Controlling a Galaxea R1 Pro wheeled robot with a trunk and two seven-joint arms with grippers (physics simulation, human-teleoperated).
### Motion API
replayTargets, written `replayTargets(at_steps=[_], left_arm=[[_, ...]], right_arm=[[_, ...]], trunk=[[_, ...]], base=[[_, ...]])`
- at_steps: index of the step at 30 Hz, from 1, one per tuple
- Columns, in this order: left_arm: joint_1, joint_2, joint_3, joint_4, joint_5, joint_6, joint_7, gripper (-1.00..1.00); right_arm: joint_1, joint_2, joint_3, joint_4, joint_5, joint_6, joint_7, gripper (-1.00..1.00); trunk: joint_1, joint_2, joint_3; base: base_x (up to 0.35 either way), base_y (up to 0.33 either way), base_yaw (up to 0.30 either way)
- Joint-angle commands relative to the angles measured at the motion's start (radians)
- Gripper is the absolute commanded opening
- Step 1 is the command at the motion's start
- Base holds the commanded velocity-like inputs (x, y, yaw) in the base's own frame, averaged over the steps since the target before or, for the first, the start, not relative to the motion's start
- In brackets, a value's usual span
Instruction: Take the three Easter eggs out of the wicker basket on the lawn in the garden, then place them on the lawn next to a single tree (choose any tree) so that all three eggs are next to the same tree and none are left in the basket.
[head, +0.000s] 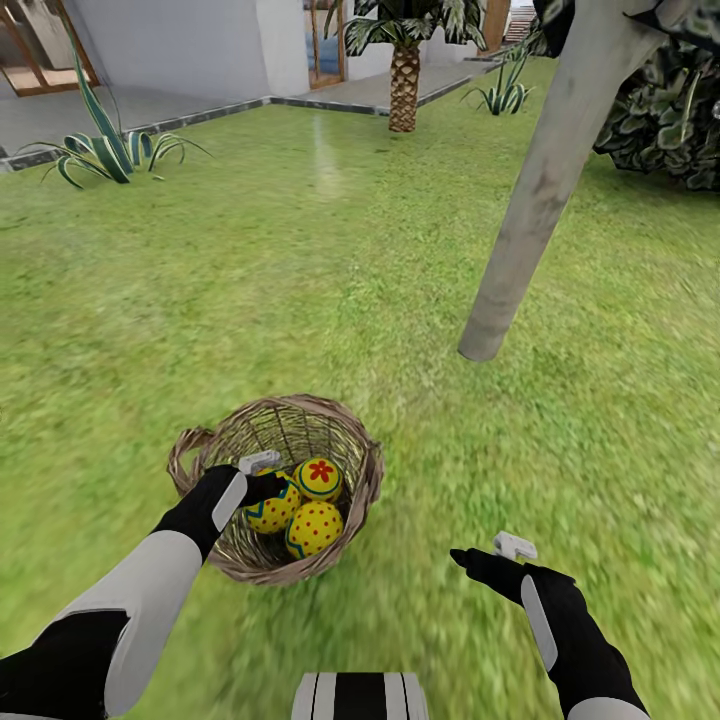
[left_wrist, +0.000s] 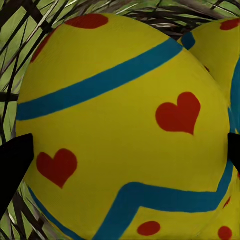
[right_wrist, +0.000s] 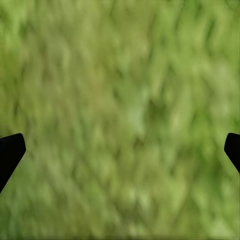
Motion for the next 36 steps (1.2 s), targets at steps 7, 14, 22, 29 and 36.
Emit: replayTargets(at_steps=[7, 14, 22, 29, 36], left_arm=[[0.000, -0.001, 0.005, -0.002, 0.010, 0.006, 0.007, -1.00], [0.000, -0.001, 0.005, -0.003, 0.009, 0.025, 0.009, -1.00], [0.000, -0.001, 0.003, -0.003, 0.007, 0.038, 0.009, -1.00], [0.000, -0.002, 0.001, -0.037, 0.007, 0.041, 0.009, -1.00], [0.000, -0.001, -0.003, -0.040, 0.006, 0.072, 0.009, -1.00]], right_arm=[[0.000, 0.002, -0.002, -0.001, -0.006, 0.006, 0.002, 1.00], [0.000, 0.002, -0.002, -0.001, -0.006, 0.006, 0.002, 1.00], [0.000, 0.001, -0.003, -0.001, -0.006, 0.006, 0.002, 1.00], [0.000, 0.002, -0.003, -0.001, -0.006, 0.006, 0.002, 1.00], [-0.001, 0.002, -0.003, -0.001, -0.006, 0.006, 0.002, 1.00]], trunk=[[-0.002, 0.001, 0.015], [-0.003, 0.001, 0.022], [-0.005, 0.002, 0.042], [-0.008, 0.004, 0.069], [-0.011, 0.006, 0.096]], base=[[0.000, 0.000, 0.000], [0.000, 0.000, 0.000], [0.000, 0.000, 0.000], [0.000, 0.000, 0.000], [0.000, 0.000, 0.000]])
